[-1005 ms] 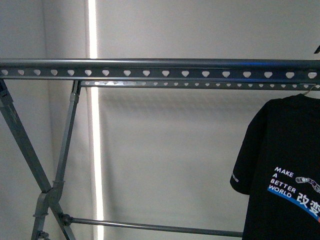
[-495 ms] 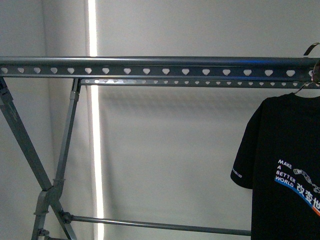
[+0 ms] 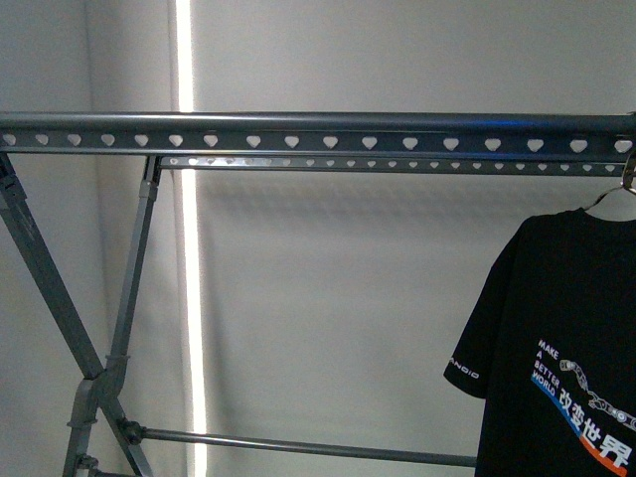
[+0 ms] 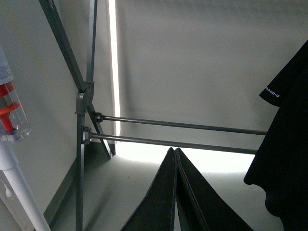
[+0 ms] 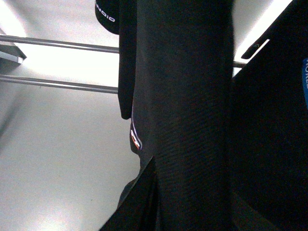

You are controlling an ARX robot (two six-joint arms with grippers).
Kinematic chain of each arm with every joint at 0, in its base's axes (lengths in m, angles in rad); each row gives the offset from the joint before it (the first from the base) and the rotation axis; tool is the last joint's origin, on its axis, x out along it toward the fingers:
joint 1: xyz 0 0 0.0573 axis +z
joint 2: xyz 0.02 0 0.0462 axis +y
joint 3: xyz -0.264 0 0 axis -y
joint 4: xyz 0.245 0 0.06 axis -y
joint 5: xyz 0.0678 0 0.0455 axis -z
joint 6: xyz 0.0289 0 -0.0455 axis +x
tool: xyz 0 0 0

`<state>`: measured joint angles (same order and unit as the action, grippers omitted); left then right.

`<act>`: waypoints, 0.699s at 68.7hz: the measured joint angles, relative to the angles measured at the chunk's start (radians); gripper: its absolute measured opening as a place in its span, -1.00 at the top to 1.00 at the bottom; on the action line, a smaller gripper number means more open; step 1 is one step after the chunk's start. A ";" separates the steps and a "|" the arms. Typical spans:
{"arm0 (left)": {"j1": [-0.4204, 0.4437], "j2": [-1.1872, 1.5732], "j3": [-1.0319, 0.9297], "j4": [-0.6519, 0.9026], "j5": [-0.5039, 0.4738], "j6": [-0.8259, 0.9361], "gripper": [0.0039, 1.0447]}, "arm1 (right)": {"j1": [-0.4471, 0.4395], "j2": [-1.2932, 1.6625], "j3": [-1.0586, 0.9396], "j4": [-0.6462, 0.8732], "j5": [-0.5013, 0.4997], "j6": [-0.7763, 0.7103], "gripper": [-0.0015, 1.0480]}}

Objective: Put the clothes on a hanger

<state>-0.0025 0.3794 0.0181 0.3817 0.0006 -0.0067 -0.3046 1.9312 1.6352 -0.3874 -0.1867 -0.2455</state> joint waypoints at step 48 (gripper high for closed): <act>0.000 -0.373 0.000 -0.378 0.000 0.000 0.94 | -0.121 -0.937 -0.836 0.832 -0.265 0.364 -0.85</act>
<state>-0.0025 0.0059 0.0181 0.0040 0.0006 -0.0063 -0.4252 0.9947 0.7994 0.4442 -0.4515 0.1181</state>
